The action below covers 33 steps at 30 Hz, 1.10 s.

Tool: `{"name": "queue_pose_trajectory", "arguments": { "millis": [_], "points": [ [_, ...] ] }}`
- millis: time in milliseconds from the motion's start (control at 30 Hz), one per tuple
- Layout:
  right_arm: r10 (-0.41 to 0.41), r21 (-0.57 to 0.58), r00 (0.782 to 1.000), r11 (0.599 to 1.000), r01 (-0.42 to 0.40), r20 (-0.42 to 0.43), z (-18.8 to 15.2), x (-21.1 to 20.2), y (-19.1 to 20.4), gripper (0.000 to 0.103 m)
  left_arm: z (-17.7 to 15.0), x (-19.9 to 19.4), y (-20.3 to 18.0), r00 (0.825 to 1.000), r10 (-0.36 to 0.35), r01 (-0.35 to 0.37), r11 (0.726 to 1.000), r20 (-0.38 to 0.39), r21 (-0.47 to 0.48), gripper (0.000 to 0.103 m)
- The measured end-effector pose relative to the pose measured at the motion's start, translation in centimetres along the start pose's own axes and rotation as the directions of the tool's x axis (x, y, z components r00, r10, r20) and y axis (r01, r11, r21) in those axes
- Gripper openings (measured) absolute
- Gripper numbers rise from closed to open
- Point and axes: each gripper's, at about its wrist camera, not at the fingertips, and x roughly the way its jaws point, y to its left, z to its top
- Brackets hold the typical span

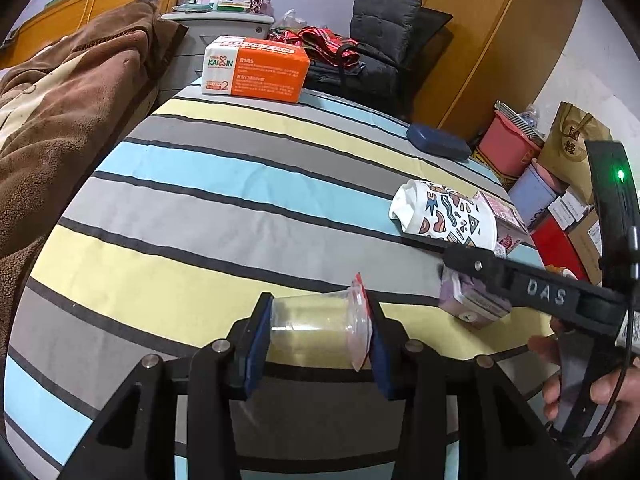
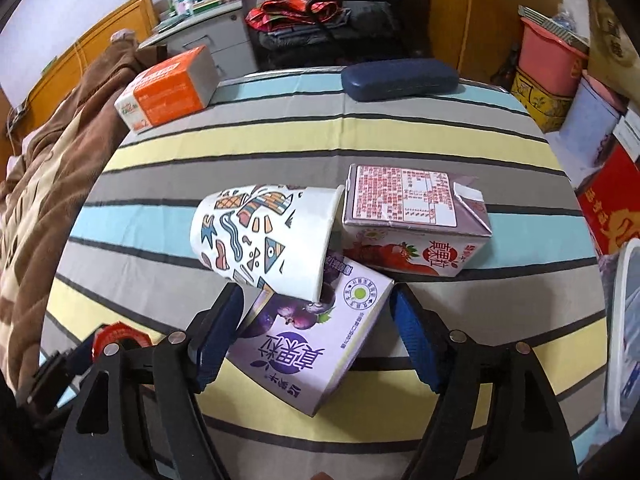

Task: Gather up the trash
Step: 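Grasp the clear plastic cup with the left tool while the right tool grasps the purple juice carton, then carry plastic cup and purple carton toward the wastebasket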

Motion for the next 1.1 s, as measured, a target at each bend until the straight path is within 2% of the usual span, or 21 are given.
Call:
{"name": "queue_pose_trajectory", "arguments": {
  "millis": [100, 233, 533, 633, 1100],
  "points": [
    [-0.026, -0.048, 0.999, 0.999, 0.025, -0.031, -0.8, 0.0, -0.2, 0.077, 0.1, 0.1, -0.1, 1.000, 0.001, -0.001, 1.000, -0.003, 0.004, 0.045],
    [-0.063, -0.067, 0.998, 0.996, 0.062, -0.001, -1.8, -0.3, -1.2, 0.077, 0.0, 0.1, -0.2, 1.000, -0.004, 0.004, 1.000, -0.003, -0.002, 0.045],
    [0.022, -0.042, 0.996, 0.999, -0.019, 0.089, -3.0, -1.1, -2.8, 0.076, -0.1, 0.1, -0.8, 1.000, 0.011, -0.011, 1.000, -0.001, 0.010, 0.043],
    [0.047, -0.036, 0.993, 0.998, -0.043, 0.108, -3.1, -1.4, -2.9, 0.058, -0.2, 0.0, -1.1, 1.000, 0.015, -0.015, 1.000, 0.002, 0.019, 0.043],
    [0.060, -0.018, 0.989, 0.998, -0.058, 0.136, -4.3, -2.5, -4.4, 0.057, -1.1, -0.9, -3.8, 1.000, -0.012, 0.011, 0.998, 0.022, 0.056, 0.043]
  ]
}}
